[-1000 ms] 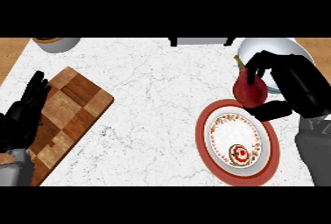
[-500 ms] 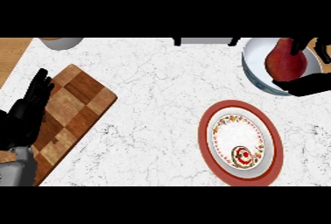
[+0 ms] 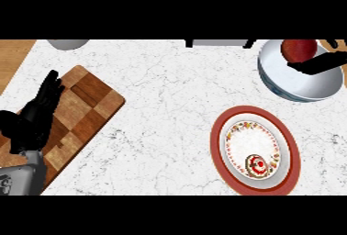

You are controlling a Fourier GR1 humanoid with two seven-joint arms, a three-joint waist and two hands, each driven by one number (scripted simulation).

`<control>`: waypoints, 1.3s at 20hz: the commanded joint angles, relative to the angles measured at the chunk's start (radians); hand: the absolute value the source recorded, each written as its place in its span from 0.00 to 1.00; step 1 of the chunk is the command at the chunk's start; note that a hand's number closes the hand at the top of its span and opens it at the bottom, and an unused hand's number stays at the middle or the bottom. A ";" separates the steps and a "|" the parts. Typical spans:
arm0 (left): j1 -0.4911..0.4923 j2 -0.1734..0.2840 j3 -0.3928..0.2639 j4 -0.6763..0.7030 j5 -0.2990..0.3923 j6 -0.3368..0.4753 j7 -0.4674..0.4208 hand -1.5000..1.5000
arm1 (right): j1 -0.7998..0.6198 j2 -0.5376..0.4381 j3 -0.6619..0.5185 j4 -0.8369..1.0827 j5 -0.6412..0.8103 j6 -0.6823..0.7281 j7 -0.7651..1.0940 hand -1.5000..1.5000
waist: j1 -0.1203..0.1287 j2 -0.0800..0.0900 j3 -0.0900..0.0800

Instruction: Pick the pear from the plate and place it in the bowl

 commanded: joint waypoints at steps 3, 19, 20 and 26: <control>-0.012 0.012 0.022 -0.004 0.007 -0.011 0.024 0.50 | -0.120 -0.013 -0.010 0.314 0.039 -0.106 -0.149 1.00 | -0.001 -0.001 0.000; -0.029 -0.016 -0.026 -0.013 -0.011 -0.021 -0.001 0.50 | -0.213 -0.133 -0.041 0.817 0.111 -0.048 -0.329 0.00 | 0.051 0.023 0.004; -0.053 -0.002 -0.004 -0.002 0.008 -0.029 0.013 0.50 | -0.232 -0.143 -0.082 0.824 0.068 -0.019 -0.334 0.00 | 0.050 0.025 0.004; -0.019 -0.005 -0.002 0.013 0.001 -0.028 -0.012 0.50 | -0.265 -0.161 -0.350 0.871 -0.207 0.094 -0.362 0.00 | 0.027 0.017 0.005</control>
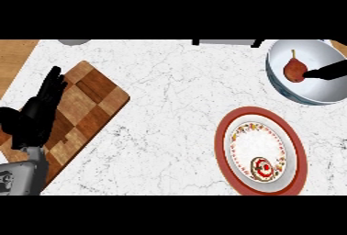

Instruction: Pick the pear from the plate and place it in the bowl

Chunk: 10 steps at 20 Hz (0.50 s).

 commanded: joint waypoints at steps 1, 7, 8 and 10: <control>0.006 -0.006 -0.001 -0.007 0.002 0.003 0.011 0.50 | 0.003 -0.028 -0.162 0.047 -0.165 0.082 -0.052 0.00 | -0.011 -0.004 0.001; -0.001 -0.017 -0.014 -0.022 -0.007 0.012 0.014 0.50 | 0.032 -0.204 -0.233 0.109 -0.230 0.264 0.010 0.00 | 0.003 0.006 0.001; -0.016 -0.004 0.009 0.005 0.008 0.002 0.011 0.50 | 0.044 -0.227 -0.238 0.110 -0.234 0.280 0.013 0.00 | 0.000 0.007 0.001; -0.002 -0.023 -0.005 -0.006 -0.001 0.013 -0.009 0.50 | 0.108 -0.271 -0.231 0.116 -0.227 0.358 -0.021 0.00 | -0.006 0.007 0.002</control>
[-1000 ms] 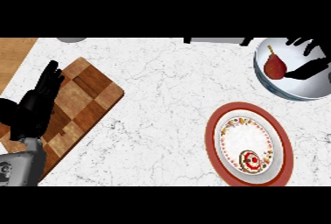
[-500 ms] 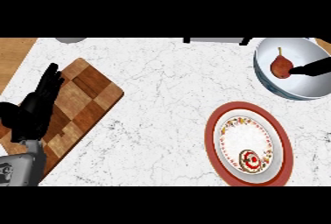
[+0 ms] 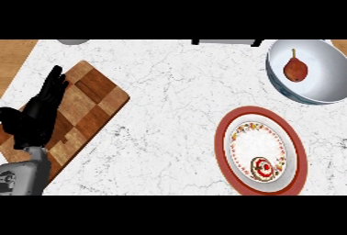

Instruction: Pick the pear from the plate and place it in the bowl

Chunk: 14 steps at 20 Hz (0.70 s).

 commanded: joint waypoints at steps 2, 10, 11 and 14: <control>-0.035 -0.004 0.005 0.026 -0.001 0.008 0.003 0.50 | 0.089 -0.092 -0.033 0.029 -0.032 0.138 -0.027 0.00 | -0.008 0.005 0.002; 0.014 0.006 -0.002 -0.021 -0.006 -0.006 -0.006 0.50 | 0.159 -0.164 -0.092 0.028 -0.099 0.301 -0.063 0.00 | 0.007 0.002 0.007; 0.020 0.002 0.012 -0.003 0.018 -0.015 -0.017 0.50 | 0.173 -0.166 -0.081 0.028 -0.091 0.339 -0.054 0.00 | 0.005 0.002 0.006; -0.010 -0.003 -0.001 0.001 -0.010 0.009 0.008 0.50 | 0.174 -0.155 -0.100 0.008 -0.118 0.367 -0.063 0.00 | -0.008 -0.002 0.006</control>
